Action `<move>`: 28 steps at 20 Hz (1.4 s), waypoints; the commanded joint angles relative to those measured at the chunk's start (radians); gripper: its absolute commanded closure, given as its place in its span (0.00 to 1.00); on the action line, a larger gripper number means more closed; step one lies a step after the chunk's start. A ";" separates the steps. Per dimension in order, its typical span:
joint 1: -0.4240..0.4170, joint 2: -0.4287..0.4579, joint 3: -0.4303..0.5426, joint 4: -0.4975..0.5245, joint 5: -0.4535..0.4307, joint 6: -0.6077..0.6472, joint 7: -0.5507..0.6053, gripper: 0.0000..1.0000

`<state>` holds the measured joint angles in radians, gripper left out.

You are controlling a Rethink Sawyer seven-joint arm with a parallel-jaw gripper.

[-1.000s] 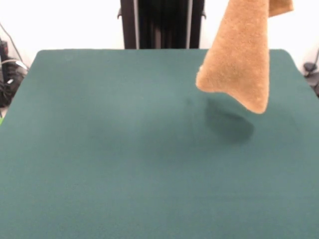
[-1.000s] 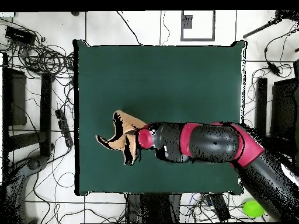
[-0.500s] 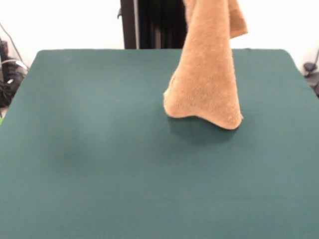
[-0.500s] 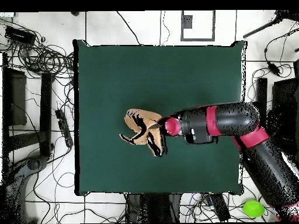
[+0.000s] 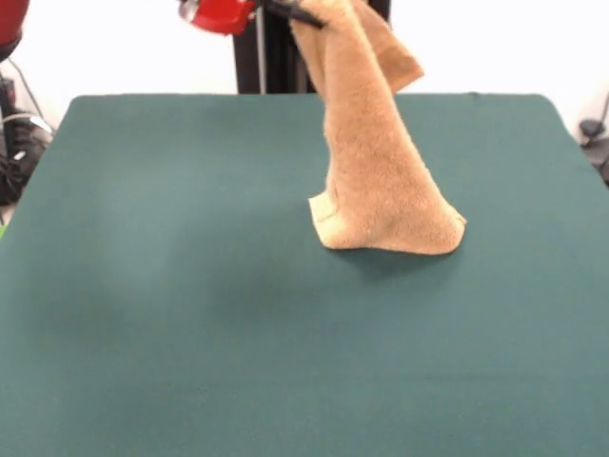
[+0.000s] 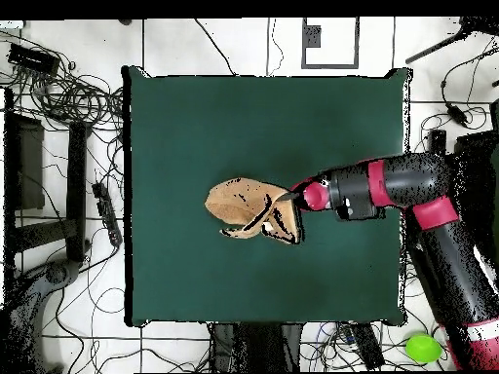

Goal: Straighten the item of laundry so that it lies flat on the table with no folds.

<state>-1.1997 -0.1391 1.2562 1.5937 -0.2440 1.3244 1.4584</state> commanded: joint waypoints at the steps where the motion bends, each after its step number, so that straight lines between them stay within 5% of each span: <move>1: 0.089 0.077 -0.109 -0.250 -0.062 0.219 -0.383 1.00; 11: 0.116 0.121 -0.116 -0.384 -0.124 0.323 -0.482 1.00; 12: 0.116 0.125 -0.113 -0.394 -0.132 0.334 -0.482 0.00; 28: 0.110 0.153 -0.077 -0.381 -0.131 0.337 -0.535 0.00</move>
<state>-1.1483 -0.0327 1.2428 1.2605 -0.3516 1.5997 1.2501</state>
